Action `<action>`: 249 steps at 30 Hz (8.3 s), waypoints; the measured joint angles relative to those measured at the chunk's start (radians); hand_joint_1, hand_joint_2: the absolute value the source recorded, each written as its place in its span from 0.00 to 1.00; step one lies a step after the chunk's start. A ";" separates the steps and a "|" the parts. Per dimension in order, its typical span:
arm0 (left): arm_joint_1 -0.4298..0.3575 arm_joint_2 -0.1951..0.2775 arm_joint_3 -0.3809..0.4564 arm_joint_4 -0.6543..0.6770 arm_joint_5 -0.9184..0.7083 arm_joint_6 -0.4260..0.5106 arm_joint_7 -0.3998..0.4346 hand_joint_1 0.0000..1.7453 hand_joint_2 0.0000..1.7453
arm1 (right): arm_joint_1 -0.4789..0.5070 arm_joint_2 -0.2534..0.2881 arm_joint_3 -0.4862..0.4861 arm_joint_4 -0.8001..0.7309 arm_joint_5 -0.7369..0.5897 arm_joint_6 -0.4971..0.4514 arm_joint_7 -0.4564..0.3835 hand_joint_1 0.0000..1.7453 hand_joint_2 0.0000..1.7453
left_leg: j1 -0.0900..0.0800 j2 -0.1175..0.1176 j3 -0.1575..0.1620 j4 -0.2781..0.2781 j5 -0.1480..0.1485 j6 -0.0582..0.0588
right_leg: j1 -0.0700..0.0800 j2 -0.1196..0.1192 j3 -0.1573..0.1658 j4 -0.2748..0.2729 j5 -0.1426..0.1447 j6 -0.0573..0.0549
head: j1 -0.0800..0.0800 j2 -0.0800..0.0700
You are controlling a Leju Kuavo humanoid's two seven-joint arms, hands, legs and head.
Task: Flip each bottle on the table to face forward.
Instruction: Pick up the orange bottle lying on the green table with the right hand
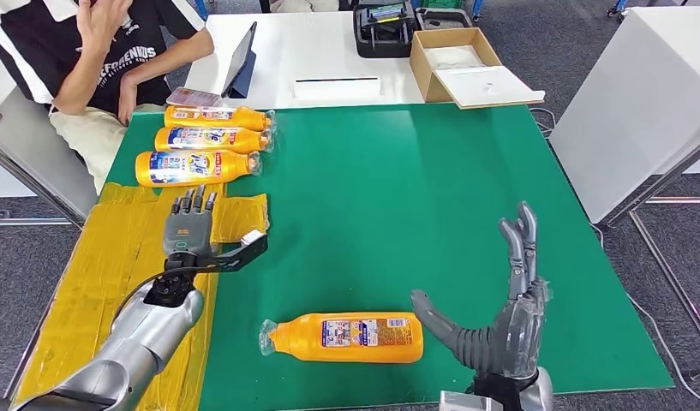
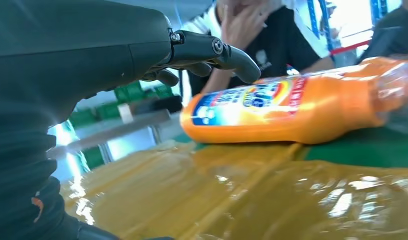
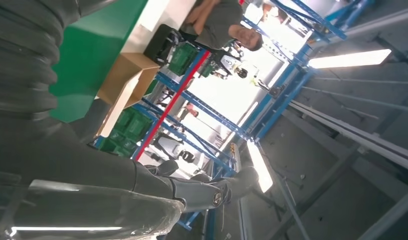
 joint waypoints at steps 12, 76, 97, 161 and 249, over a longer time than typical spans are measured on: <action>0.290 -0.012 0.078 -0.686 0.872 -0.072 -0.358 0.00 1.00 | -0.030 0.035 0.029 0.160 0.408 0.421 0.319 0.00 1.00 | 0.000 0.000 0.002 0.000 -0.004 -0.003 | 0.000 0.002 0.000 0.000 -0.004 0.000 | 0.000 0.000; 0.091 -0.164 -0.054 -0.446 0.896 -0.005 -0.382 0.00 1.00 | -0.323 0.018 0.277 0.857 0.578 0.573 0.593 1.00 1.00 | -0.001 0.001 0.012 0.000 0.002 0.002 | 0.000 0.000 0.012 0.000 0.002 0.000 | 0.000 0.000; 0.266 -0.059 0.037 -0.522 1.038 0.034 -0.482 0.00 1.00 | -0.348 0.117 0.128 0.804 0.459 0.384 0.512 1.00 1.00 | 0.000 0.002 0.004 0.000 0.002 0.000 | 0.000 0.001 0.004 0.001 0.002 -0.002 | 0.000 0.000; 0.292 -0.108 -0.350 -0.898 1.784 -0.435 -0.370 0.00 1.00 | -0.376 0.470 -0.366 0.869 0.124 -0.068 -0.086 1.00 1.00 | 0.001 0.002 -0.001 0.000 -0.001 -0.002 | 0.001 0.001 -0.001 0.001 -0.001 -0.001 | 0.000 0.000; 0.399 -0.090 0.013 -0.901 1.538 0.033 -0.677 1.00 1.00 | -0.079 0.158 0.191 0.231 -0.376 0.037 -0.325 0.00 1.00 | 0.003 -0.001 -0.002 0.000 -0.003 -0.004 | 0.002 0.001 -0.002 0.000 -0.002 -0.002 | 0.000 0.000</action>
